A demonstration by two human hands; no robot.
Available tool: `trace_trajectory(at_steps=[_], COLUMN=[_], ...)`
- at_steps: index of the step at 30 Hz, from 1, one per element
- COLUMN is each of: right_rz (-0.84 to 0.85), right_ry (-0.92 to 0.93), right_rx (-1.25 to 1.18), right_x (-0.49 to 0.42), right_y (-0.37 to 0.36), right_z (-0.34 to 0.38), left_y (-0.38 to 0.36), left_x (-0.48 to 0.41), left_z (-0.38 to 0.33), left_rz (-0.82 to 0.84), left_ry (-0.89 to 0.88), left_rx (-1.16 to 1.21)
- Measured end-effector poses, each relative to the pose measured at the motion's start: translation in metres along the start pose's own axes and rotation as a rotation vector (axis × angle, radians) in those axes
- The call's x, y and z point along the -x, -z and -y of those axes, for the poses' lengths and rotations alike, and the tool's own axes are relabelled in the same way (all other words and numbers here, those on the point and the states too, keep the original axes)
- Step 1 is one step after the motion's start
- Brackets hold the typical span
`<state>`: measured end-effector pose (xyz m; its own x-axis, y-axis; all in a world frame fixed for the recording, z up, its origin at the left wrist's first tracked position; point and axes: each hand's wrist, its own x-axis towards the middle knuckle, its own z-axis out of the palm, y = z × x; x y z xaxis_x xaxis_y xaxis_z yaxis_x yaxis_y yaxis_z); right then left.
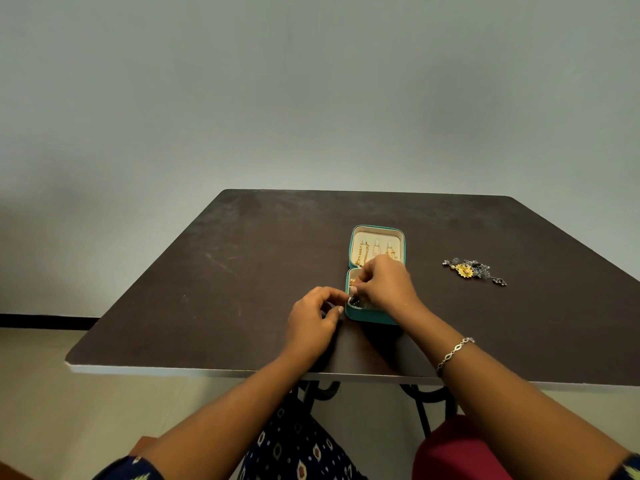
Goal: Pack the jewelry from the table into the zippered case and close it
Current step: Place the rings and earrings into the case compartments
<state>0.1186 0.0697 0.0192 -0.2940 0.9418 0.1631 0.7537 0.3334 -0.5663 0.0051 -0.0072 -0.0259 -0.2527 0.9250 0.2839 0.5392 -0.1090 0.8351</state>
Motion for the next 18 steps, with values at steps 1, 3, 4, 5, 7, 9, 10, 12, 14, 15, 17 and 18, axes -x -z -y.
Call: trace_trajectory(at_steps=[1, 3, 4, 5, 7, 9, 10, 12, 14, 15, 17, 18], right_rz=[-0.003, 0.003, 0.016, 0.035, 0.083, 0.099, 0.084, 0.012, -0.069, -0.099, -0.130, -0.137], right_ry=[0.009, 0.015, 0.011, 0.005, -0.007, 0.001, 0.013, 0.053, 0.121, 0.162, 0.253, 0.300], right_rx=[0.024, 0.049, 0.055, 0.062, 0.076, 0.035, -0.013, -0.102, -0.139, -0.144, -0.103, -0.048], right_x=[0.001, 0.001, 0.001, 0.001, 0.000, 0.001, 0.002, 0.004, 0.008, 0.011, 0.018, 0.022], right_y=[0.000, 0.001, 0.001, 0.002, 0.001, 0.003, 0.005, 0.013, 0.023, 0.028, 0.036, 0.039], right_z=[0.001, 0.002, 0.002, 0.002, 0.001, -0.001, -0.003, -0.008, -0.018, -0.025, -0.045, -0.058], left_y=[0.000, 0.001, 0.001, 0.001, 0.000, 0.000, 0.000, -0.001, -0.001, -0.002, -0.003, -0.004], left_x=[0.000, 0.001, 0.001, 0.001, 0.001, 0.001, 0.001, 0.002, 0.005, 0.006, 0.011, 0.012], left_z=[0.000, -0.001, -0.001, -0.001, -0.001, -0.002, -0.002, -0.002, -0.004, -0.005, -0.004, -0.005], left_rz=[0.002, 0.006, 0.005, 0.002, -0.001, -0.006, -0.019, -0.063, -0.113, -0.136, -0.162, -0.156], left_ry=[-0.001, -0.003, -0.005, -0.006, -0.007, -0.011, -0.015, -0.027, -0.075, -0.119, -0.216, -0.263], left_rx=[-0.001, -0.004, -0.005, -0.006, -0.005, -0.003, 0.005, 0.014, -0.040, -0.089, -0.204, -0.256])
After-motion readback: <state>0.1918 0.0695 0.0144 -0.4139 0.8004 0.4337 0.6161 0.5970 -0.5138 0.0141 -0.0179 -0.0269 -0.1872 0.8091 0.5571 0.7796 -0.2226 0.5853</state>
